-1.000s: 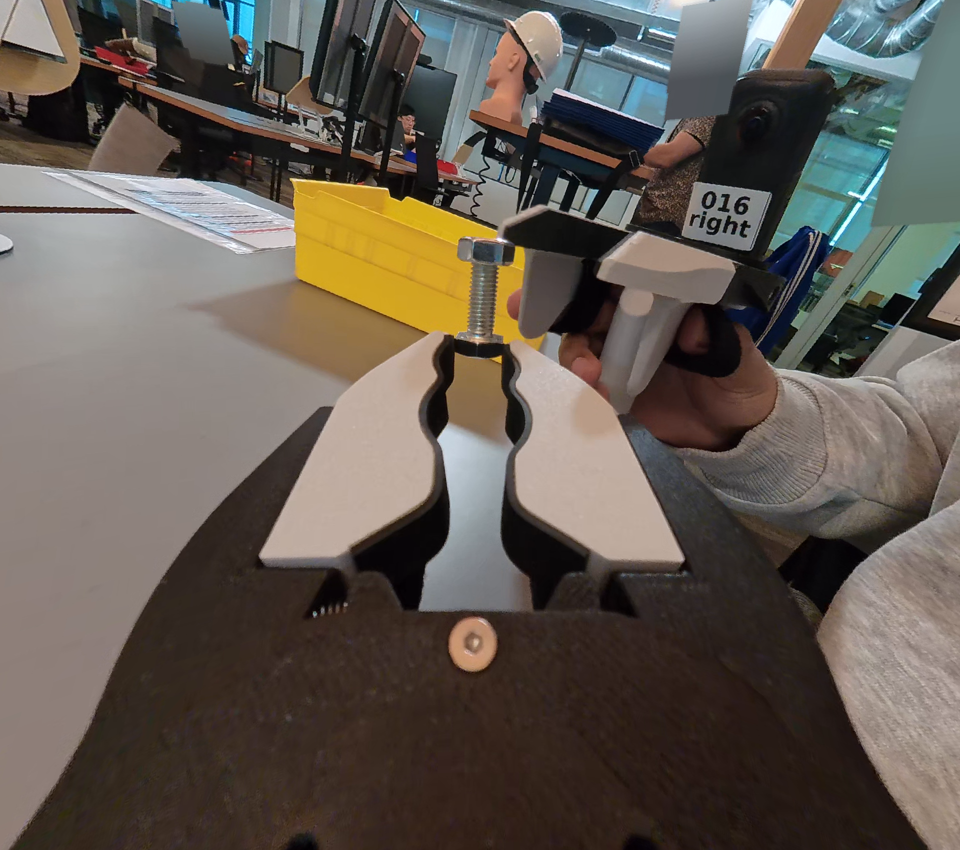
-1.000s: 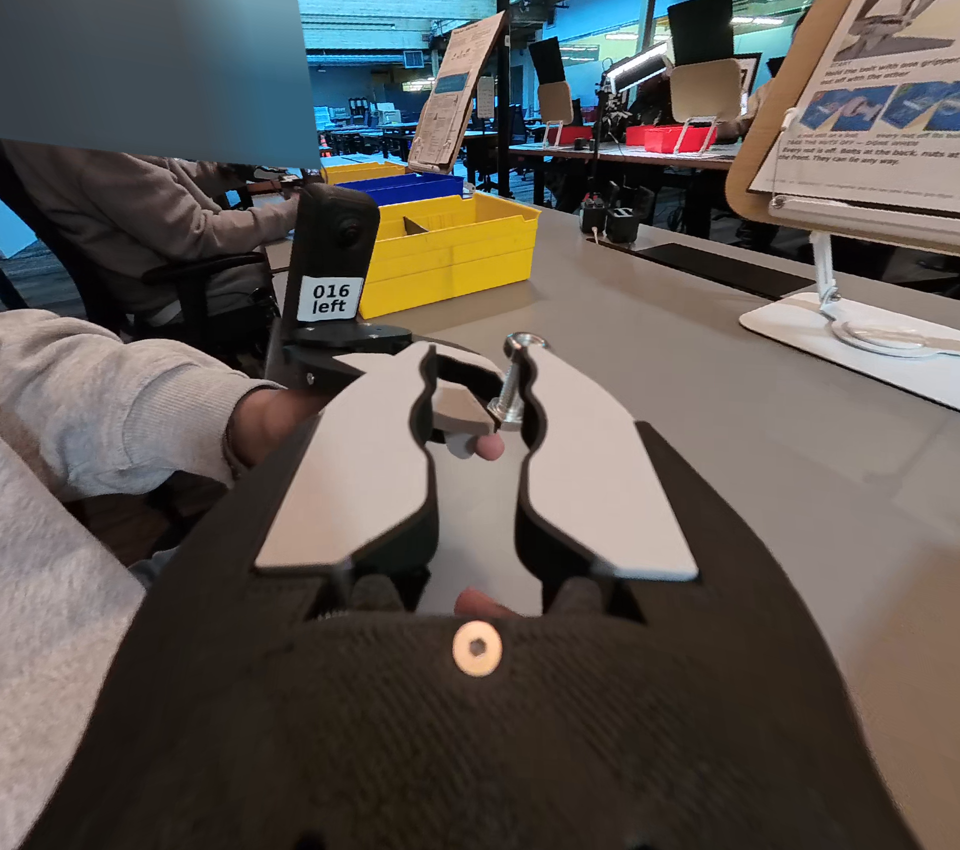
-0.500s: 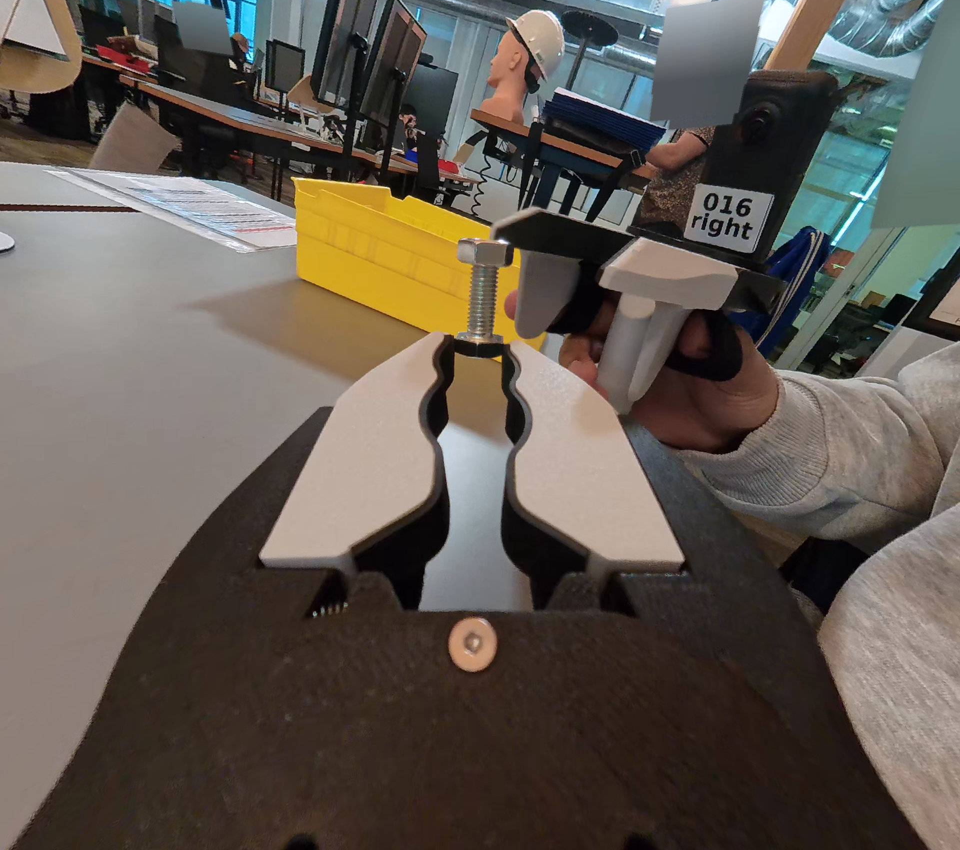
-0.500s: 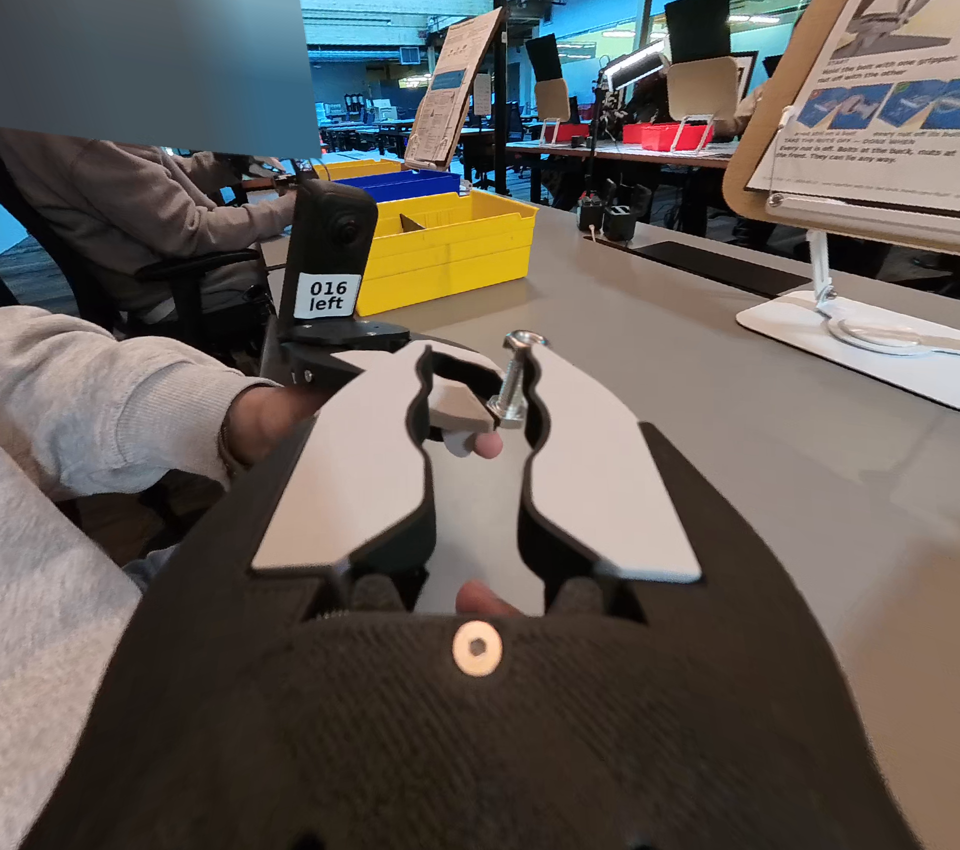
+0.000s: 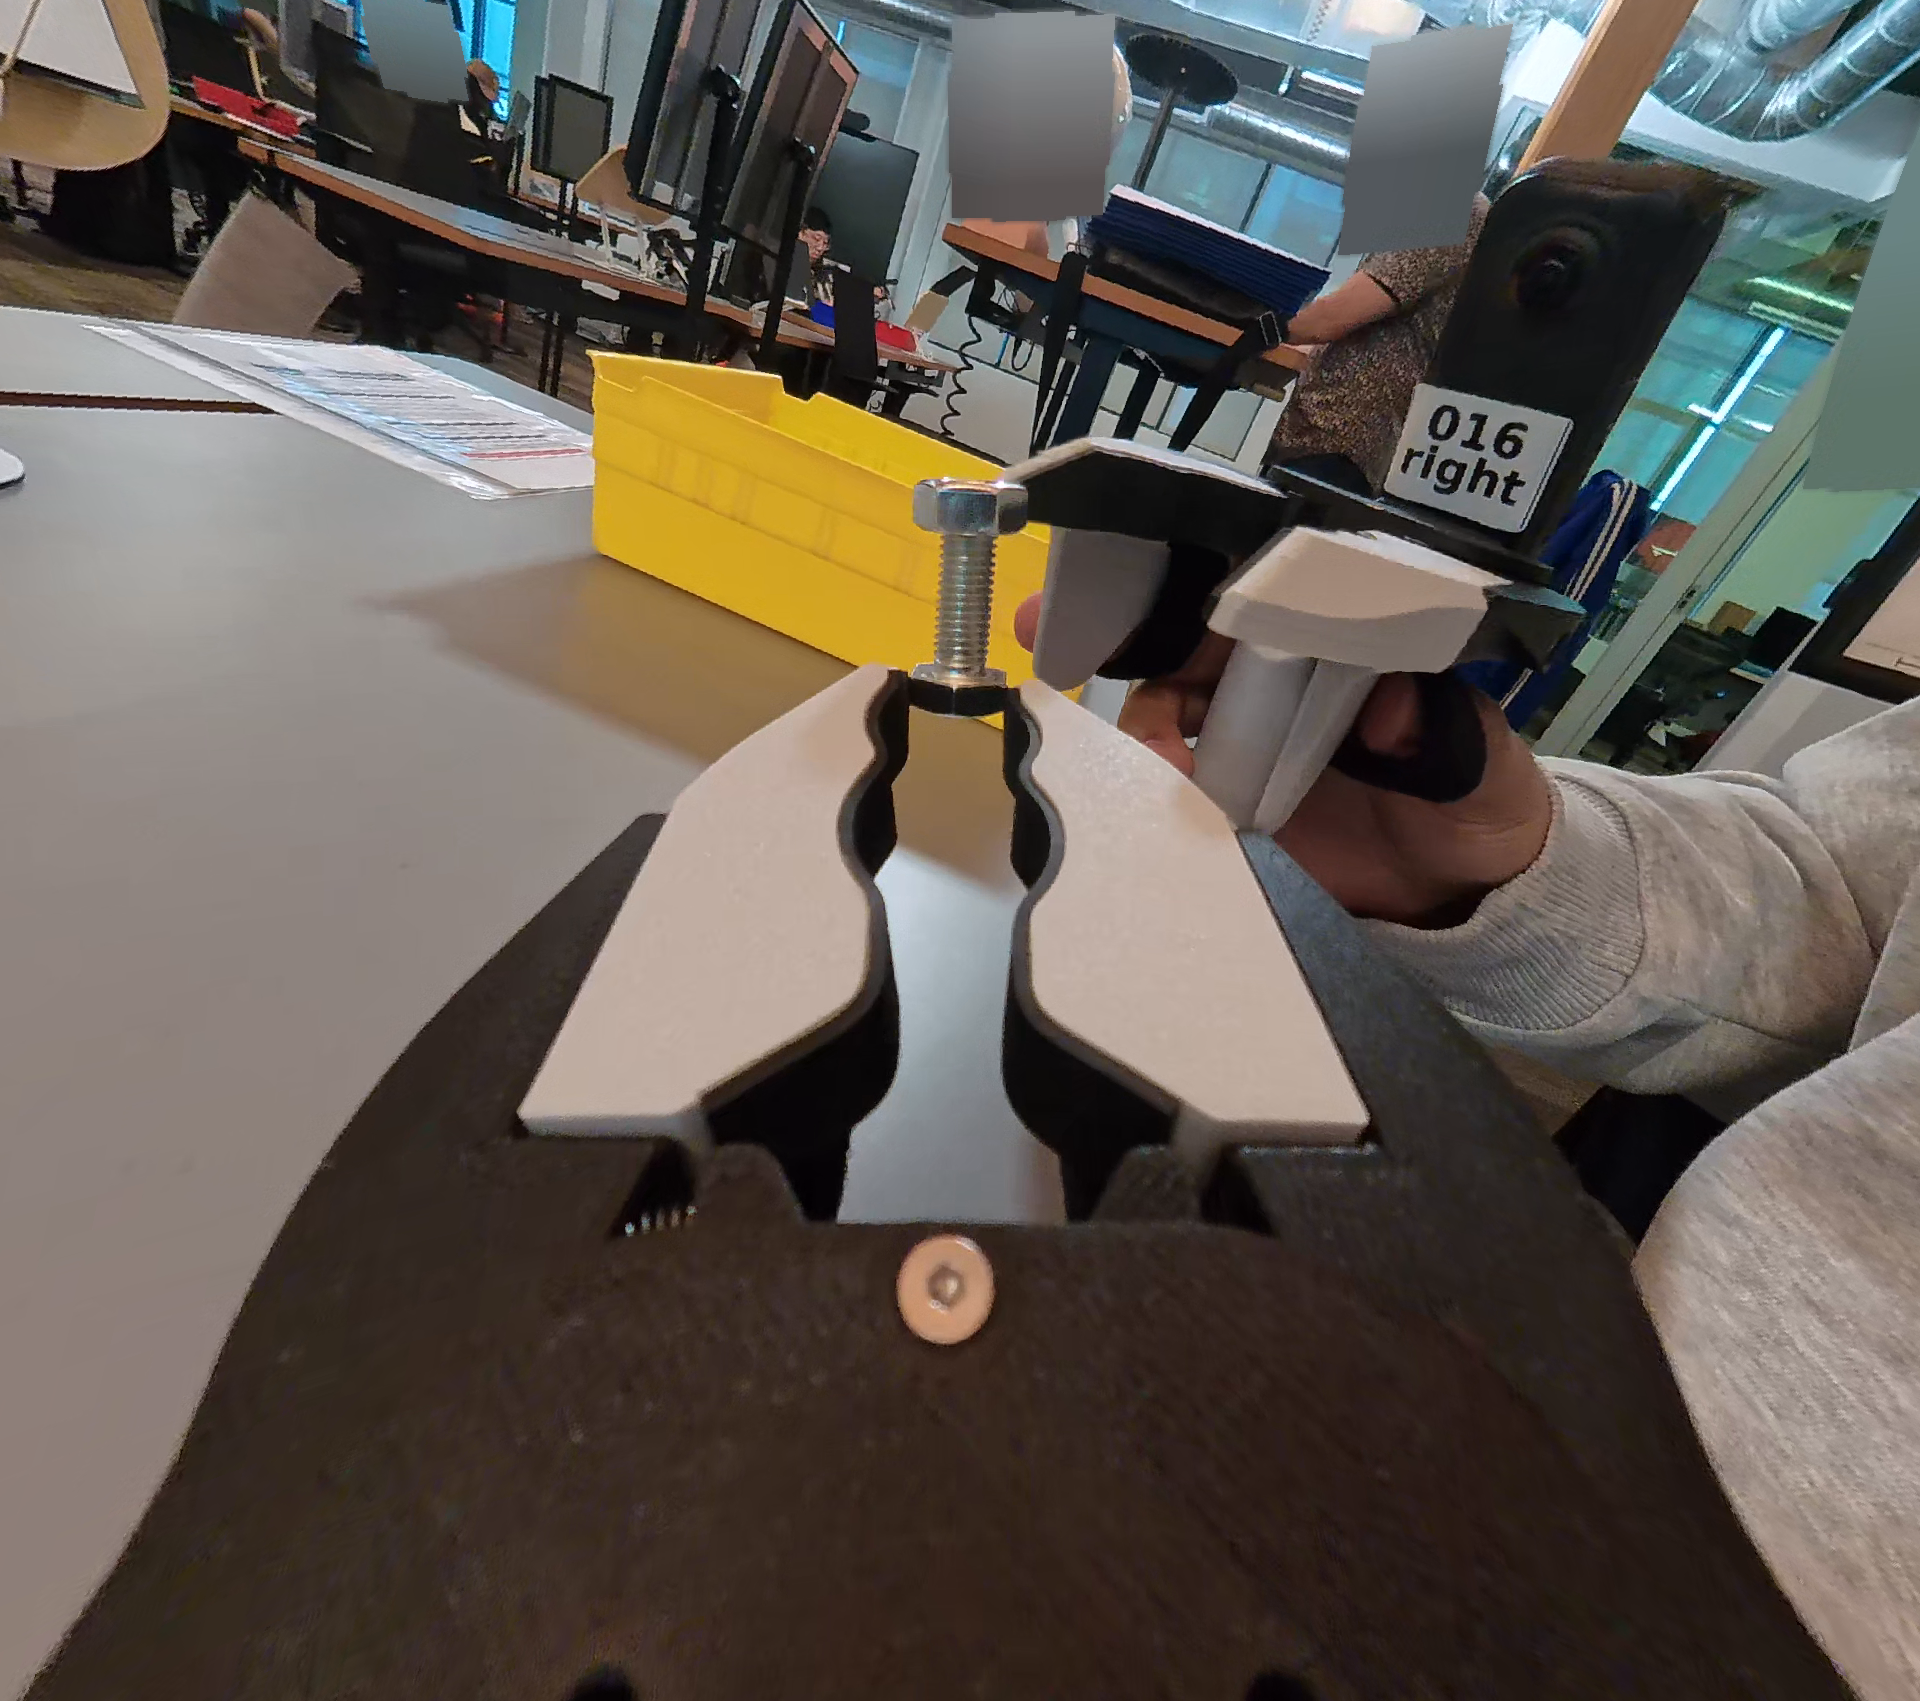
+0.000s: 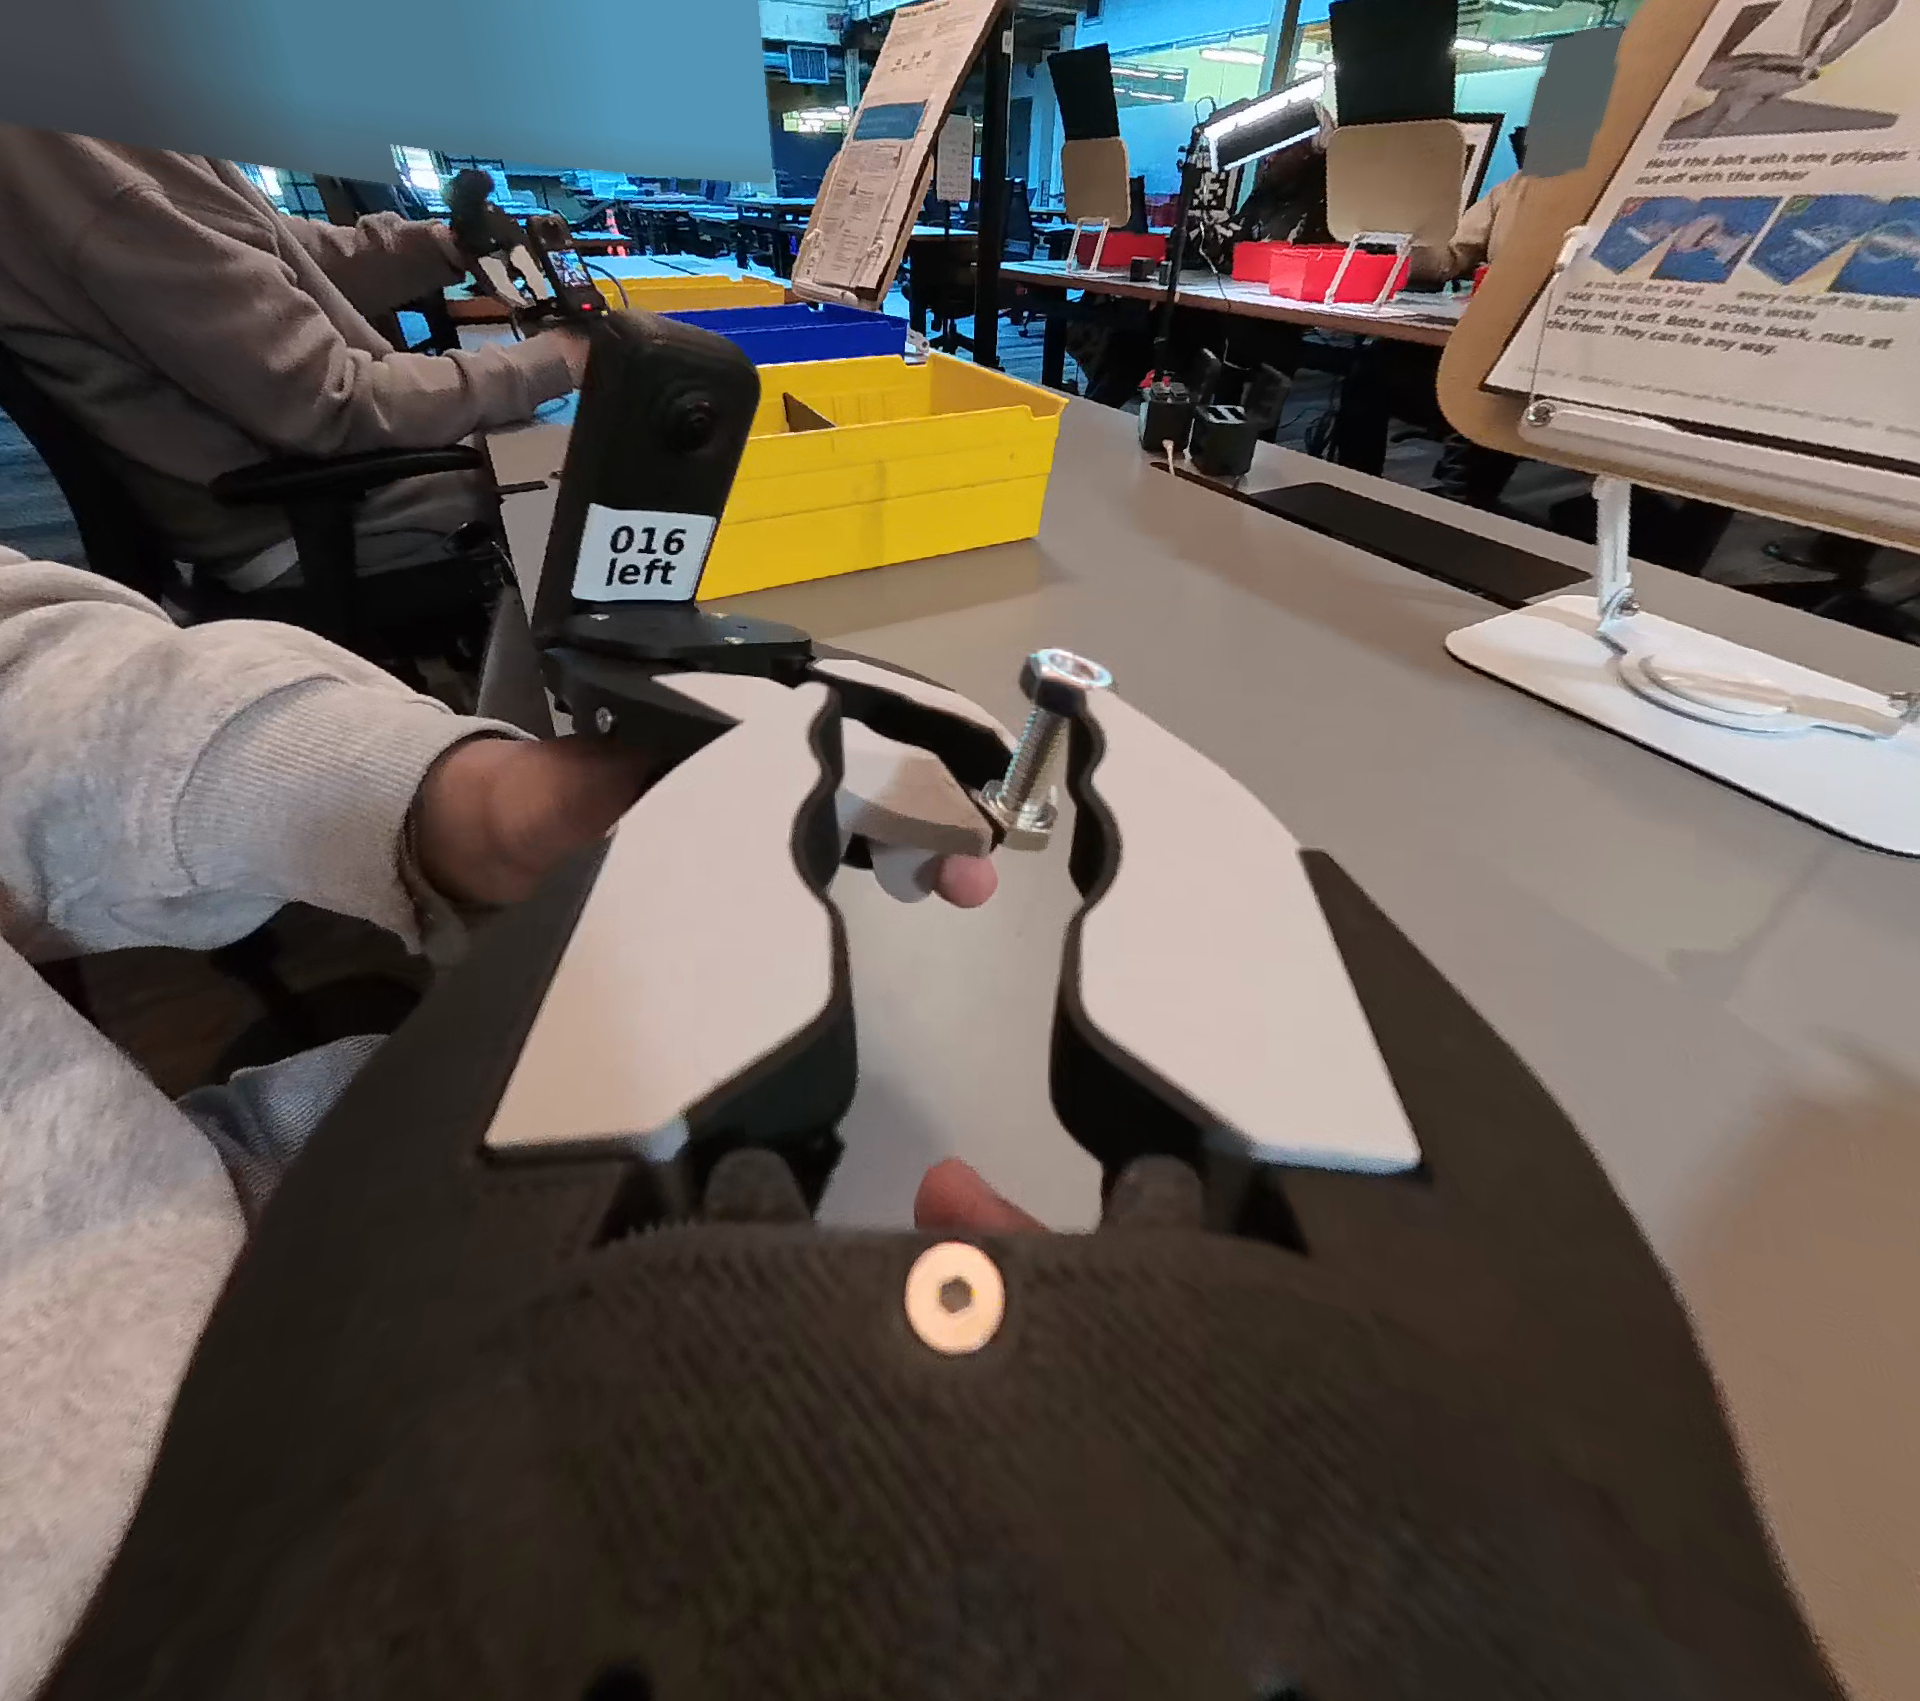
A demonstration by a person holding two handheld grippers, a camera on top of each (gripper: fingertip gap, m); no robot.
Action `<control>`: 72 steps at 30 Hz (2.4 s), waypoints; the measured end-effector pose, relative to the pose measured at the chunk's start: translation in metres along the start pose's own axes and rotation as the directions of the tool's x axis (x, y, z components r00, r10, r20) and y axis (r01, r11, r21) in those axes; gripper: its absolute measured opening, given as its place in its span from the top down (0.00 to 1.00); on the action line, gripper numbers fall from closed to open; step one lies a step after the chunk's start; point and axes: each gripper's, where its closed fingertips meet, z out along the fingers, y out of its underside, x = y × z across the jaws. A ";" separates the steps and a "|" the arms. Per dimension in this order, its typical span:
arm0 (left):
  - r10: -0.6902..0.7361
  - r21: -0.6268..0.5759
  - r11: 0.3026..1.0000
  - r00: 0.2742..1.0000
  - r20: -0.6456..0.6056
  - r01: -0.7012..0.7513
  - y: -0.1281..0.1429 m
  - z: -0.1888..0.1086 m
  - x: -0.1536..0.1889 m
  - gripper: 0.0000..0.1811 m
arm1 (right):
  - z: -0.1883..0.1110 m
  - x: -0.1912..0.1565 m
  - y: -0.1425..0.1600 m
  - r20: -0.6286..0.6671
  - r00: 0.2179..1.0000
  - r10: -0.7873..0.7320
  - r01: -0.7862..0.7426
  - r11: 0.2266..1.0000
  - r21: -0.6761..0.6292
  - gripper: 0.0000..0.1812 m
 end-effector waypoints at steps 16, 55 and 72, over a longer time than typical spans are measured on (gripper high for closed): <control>-0.038 0.013 0.999 0.999 0.011 0.038 -0.001 -0.002 -0.006 0.90 | 0.005 -0.008 0.003 0.012 0.999 -0.034 0.034 0.999 -0.004 0.73; -0.004 0.012 1.000 1.000 -0.010 0.005 -0.001 -0.001 0.000 0.90 | 0.006 -0.006 -0.002 -0.040 0.998 -0.053 0.054 0.998 0.036 0.65; -0.012 0.012 1.000 1.000 -0.006 0.012 -0.001 -0.001 -0.001 0.90 | 0.004 0.001 -0.001 -0.068 0.997 -0.019 0.021 0.999 0.040 0.67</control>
